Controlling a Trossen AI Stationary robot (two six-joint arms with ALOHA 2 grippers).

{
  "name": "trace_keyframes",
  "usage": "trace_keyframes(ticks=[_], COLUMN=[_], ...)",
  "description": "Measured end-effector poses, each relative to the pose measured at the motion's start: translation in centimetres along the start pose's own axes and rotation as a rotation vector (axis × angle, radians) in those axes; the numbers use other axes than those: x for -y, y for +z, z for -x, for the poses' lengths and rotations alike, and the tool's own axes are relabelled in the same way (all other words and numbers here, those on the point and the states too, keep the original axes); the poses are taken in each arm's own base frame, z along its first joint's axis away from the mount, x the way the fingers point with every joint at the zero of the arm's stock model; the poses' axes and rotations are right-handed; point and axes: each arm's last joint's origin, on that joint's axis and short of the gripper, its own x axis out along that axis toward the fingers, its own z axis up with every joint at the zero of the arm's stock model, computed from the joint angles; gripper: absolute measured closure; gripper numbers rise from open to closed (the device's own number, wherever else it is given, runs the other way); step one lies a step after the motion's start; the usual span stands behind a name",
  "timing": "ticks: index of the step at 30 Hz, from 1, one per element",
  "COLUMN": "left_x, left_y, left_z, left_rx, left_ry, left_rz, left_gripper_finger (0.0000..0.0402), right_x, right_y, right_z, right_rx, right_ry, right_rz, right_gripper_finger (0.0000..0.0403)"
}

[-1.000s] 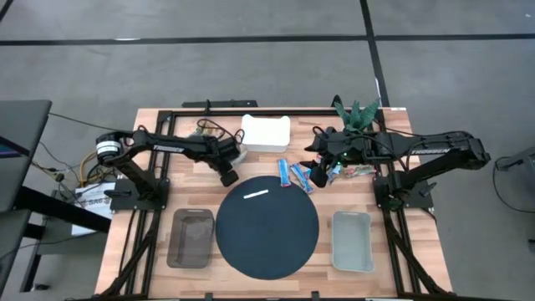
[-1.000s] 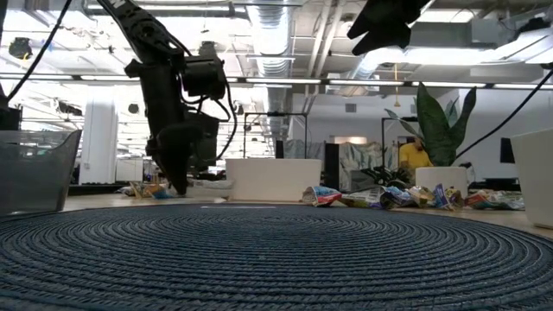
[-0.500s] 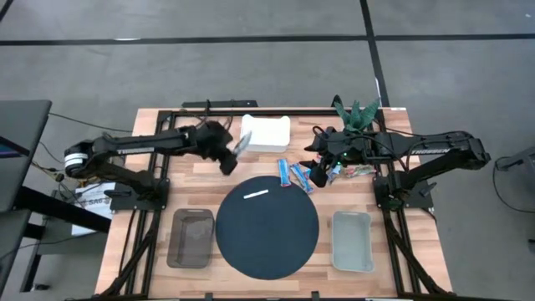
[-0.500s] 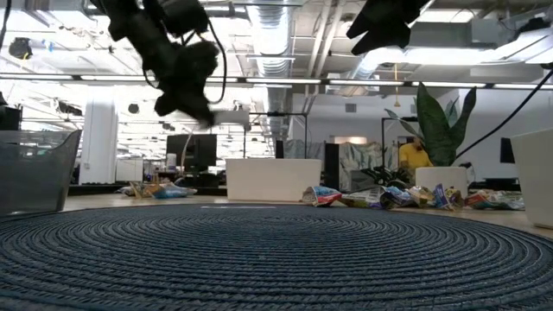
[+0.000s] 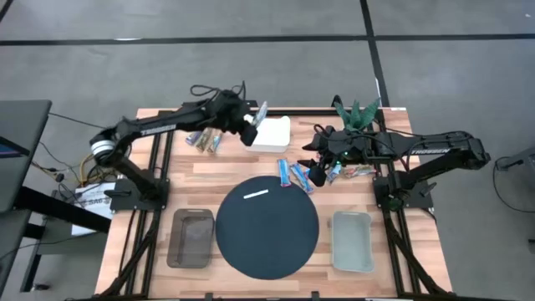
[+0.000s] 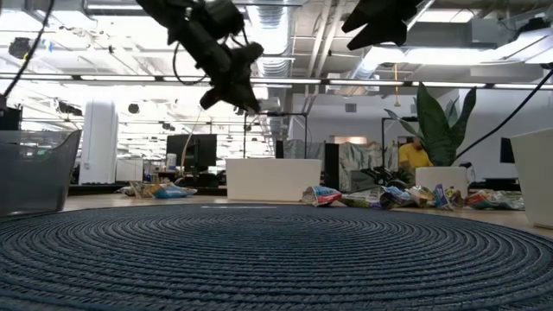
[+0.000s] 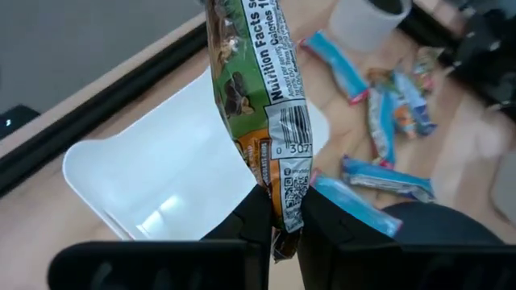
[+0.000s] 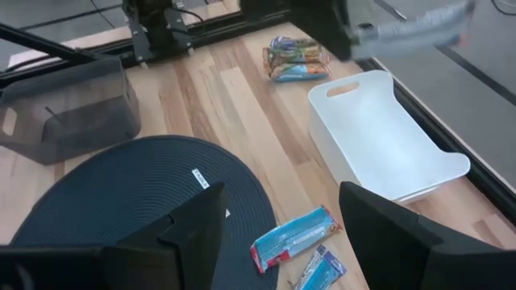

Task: Pick and place Granola Bars by type
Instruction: Put the yellow granola bar into the white bin

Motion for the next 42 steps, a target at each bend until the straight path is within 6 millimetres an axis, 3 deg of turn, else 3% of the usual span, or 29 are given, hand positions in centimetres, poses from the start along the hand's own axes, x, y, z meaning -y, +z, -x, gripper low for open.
trace_keyframes(ticks=[5,9,20,27,34,42], left_x=[-0.9,-1.4,-1.7,-3.4,-7.1,-9.1], left_y=[0.5,0.8,0.9,-1.7,-3.8,-7.6], left_z=[-2.0,-2.3,-1.1,0.2,-0.1,-1.4], left_rx=[-0.041,-0.036,-0.155,-0.445,-0.519,-0.573], left_ry=[0.023,0.036,0.061,0.321,0.401,0.436], left_rz=[0.022,0.043,-0.005,-0.048,0.114,0.206], left_gripper_finger=[0.0372,0.0361,0.0248,0.0238,0.0238,0.0238], right_x=[0.0,0.0,0.0,0.0,0.0,0.0], right_y=[0.0,0.0,0.0,0.0,0.0,0.0], right_z=[0.0,0.0,0.0,0.0,0.0,0.0], right_rx=[0.0,0.0,-0.001,-0.001,-0.001,-0.001], right_ry=[-0.003,-0.003,-0.003,-0.004,-0.004,-0.004], right_rz=[0.0,0.0,0.001,0.001,0.001,0.001], right_gripper_finger=[0.0171,0.0171,0.0171,0.0171,0.0171,0.0171])
